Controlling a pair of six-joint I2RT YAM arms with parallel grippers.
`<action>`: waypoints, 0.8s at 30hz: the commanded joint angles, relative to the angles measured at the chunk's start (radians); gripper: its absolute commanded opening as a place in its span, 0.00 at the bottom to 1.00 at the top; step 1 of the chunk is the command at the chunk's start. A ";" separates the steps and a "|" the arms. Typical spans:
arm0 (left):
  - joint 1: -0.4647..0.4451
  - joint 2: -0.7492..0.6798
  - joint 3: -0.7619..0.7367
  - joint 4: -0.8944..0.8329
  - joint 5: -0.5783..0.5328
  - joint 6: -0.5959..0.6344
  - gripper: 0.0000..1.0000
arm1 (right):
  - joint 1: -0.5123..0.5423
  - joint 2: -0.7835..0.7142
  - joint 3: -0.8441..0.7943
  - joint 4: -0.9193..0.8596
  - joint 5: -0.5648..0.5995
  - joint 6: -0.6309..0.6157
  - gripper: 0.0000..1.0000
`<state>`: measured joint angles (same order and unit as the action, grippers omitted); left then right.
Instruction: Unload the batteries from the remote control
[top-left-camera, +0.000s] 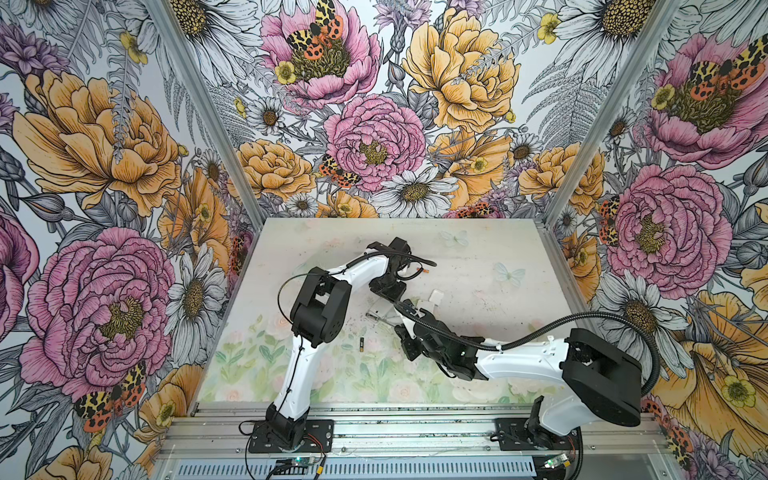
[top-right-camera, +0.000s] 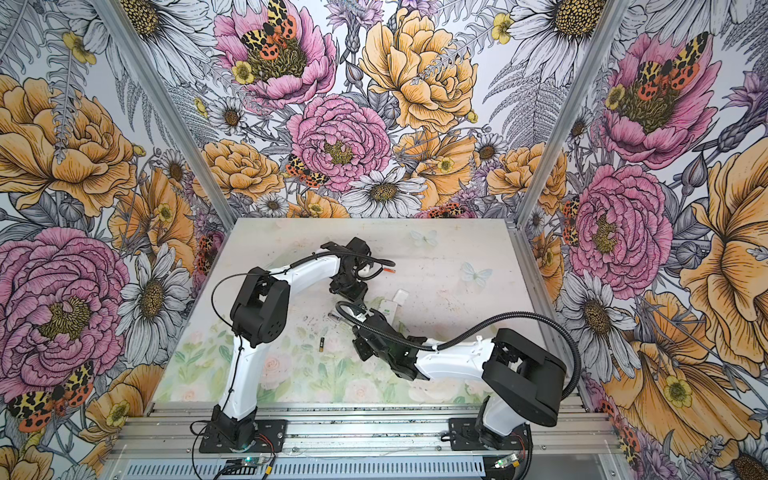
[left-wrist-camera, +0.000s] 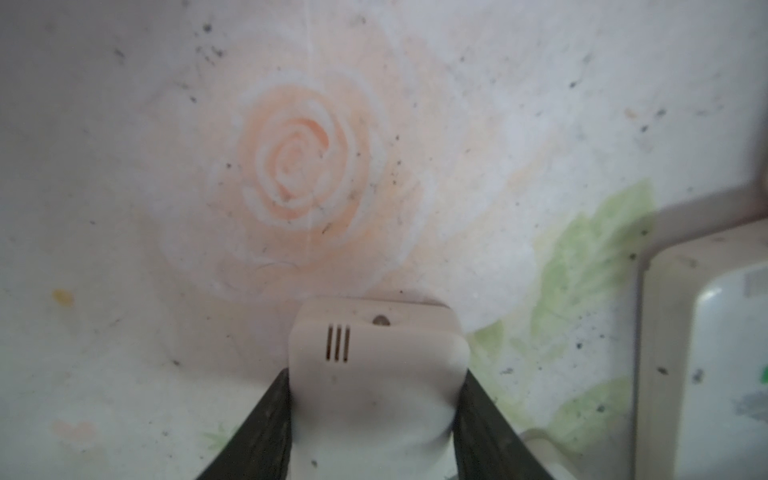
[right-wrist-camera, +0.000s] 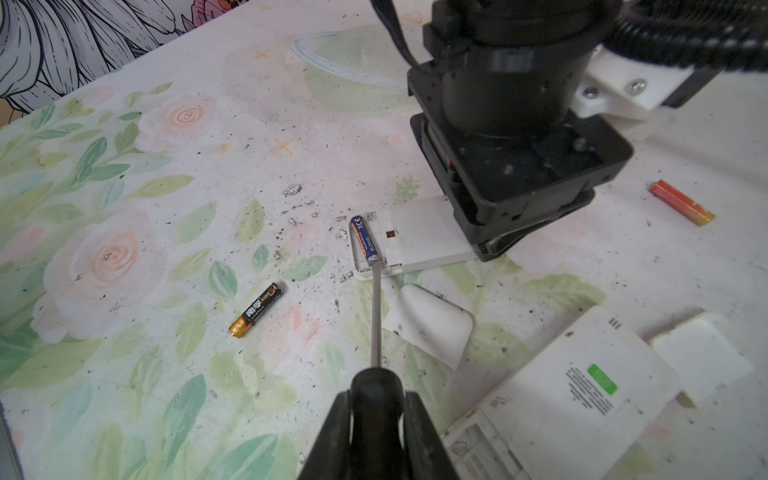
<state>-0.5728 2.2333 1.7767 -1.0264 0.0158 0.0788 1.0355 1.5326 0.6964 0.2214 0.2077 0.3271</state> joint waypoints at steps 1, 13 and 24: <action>-0.029 0.052 0.001 0.051 0.167 -0.102 0.11 | 0.005 0.008 0.084 0.259 -0.104 0.021 0.00; -0.029 0.054 0.003 0.051 0.167 -0.101 0.11 | 0.003 -0.005 0.088 0.309 -0.123 0.049 0.00; -0.029 0.055 0.003 0.053 0.168 -0.102 0.11 | -0.003 -0.002 0.046 0.392 -0.097 0.079 0.00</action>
<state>-0.5732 2.2349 1.7802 -1.0191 0.0345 0.0425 1.0428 1.5326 0.7094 0.4286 0.1154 0.3782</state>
